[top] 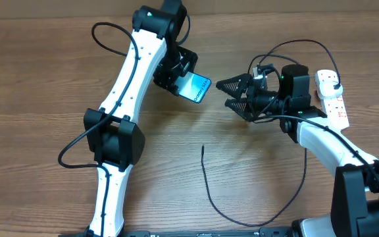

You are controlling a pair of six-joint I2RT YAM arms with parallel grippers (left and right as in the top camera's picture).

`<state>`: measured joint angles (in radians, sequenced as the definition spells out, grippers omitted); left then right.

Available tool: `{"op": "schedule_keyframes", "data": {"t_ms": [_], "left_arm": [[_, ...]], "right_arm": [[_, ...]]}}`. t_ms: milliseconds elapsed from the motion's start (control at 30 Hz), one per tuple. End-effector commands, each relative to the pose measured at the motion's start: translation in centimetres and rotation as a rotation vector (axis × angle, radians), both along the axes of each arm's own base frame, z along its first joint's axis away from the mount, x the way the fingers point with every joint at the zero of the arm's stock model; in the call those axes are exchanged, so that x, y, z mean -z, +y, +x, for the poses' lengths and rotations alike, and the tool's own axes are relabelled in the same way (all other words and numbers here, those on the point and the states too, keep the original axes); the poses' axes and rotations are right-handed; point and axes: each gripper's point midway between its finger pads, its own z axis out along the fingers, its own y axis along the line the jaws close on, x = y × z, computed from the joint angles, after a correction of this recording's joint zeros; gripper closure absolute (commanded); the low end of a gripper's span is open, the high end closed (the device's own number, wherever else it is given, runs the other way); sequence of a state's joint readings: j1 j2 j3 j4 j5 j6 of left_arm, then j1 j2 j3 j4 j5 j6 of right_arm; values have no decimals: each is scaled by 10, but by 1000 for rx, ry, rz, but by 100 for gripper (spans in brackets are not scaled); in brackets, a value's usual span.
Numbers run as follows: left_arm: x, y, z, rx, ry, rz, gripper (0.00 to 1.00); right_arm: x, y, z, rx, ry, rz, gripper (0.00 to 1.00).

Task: Plug charger to phone and switch on socket

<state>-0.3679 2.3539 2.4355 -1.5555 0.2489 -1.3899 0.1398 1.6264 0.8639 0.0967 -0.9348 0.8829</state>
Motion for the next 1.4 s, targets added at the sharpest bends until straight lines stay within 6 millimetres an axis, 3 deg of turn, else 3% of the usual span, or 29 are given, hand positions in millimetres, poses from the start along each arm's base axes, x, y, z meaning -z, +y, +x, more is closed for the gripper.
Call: {"op": "schedule_keyframes", "data": {"t_ms": [0,467,700,933,1067,1367], "left_arm": [[-15,-13,-1,-13,-35,-17,96],[-17,-57,-15,23,-47,-56,96],[-23,-76,-26,49,2,-154,96],[-24,-77,-28,51,10,-161,96],[-26,-80,-30,54,21,-181,96],[-24,-81,-31,60,11,-162,96]], "right_arm": [[-8,6,3,-28,-100,-35,0],[-6,19,-4,-73,-135,-56,0],[5,12,2,-20,-105,-107,0],[8,9,5,5,-104,-127,1],[9,7,7,19,-106,-139,8],[10,7,8,24,-106,-143,14]]}}
